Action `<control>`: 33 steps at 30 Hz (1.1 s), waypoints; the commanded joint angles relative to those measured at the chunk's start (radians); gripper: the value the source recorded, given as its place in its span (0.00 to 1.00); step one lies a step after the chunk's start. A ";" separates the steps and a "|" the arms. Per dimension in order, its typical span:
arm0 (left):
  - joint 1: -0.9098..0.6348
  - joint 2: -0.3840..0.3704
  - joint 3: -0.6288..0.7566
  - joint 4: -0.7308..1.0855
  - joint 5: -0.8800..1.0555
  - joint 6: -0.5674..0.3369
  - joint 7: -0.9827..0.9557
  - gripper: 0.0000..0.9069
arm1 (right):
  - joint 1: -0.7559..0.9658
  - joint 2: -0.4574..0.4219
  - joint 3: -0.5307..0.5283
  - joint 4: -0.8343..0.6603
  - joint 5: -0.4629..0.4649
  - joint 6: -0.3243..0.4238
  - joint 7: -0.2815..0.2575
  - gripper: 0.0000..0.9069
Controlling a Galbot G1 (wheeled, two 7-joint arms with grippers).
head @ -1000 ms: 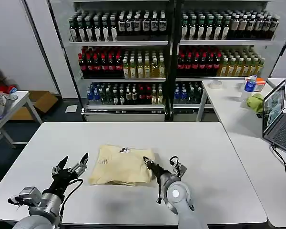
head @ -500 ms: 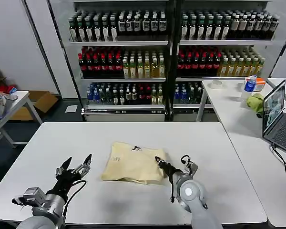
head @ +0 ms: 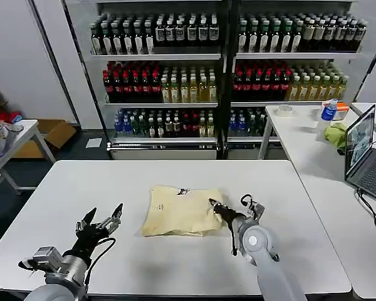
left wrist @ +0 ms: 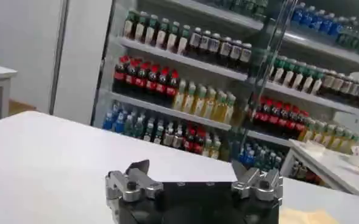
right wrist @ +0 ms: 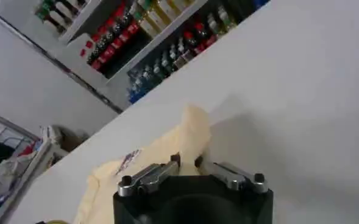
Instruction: Fold and organize the clothes.
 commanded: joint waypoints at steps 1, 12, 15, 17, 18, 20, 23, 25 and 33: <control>-0.003 0.000 0.003 0.001 -0.001 0.001 0.001 1.00 | 0.028 -0.020 -0.014 -0.014 -0.232 -0.001 -0.081 1.00; 0.011 0.009 0.003 -0.014 -0.002 -0.001 0.001 1.00 | -0.228 -0.073 -0.013 0.182 -0.807 0.382 -0.104 1.00; 0.016 0.015 0.006 -0.020 0.000 0.003 0.006 1.00 | -0.291 -0.086 0.027 0.248 -0.854 0.400 -0.087 1.00; 0.015 0.017 0.010 -0.021 0.000 0.004 0.007 1.00 | -0.327 -0.093 0.049 0.285 -0.883 0.415 -0.077 1.00; 0.015 0.017 0.011 -0.022 0.000 0.005 0.007 1.00 | -0.348 -0.096 0.059 0.306 -0.899 0.412 -0.075 1.00; 0.015 0.014 0.014 -0.027 0.002 0.005 0.007 1.00 | -0.396 -0.096 0.081 0.354 -0.926 0.409 -0.076 1.00; 0.020 0.013 0.017 -0.036 0.008 0.004 0.006 1.00 | -0.466 -0.092 0.104 0.425 -0.948 0.400 -0.077 1.00; 0.024 0.016 0.020 -0.038 0.015 0.002 0.008 1.00 | -0.527 -0.086 0.125 0.477 -0.955 0.395 -0.077 1.00; 0.036 0.025 0.025 -0.049 0.059 -0.009 0.020 1.00 | -0.686 -0.083 0.202 0.610 -0.969 0.395 -0.096 1.00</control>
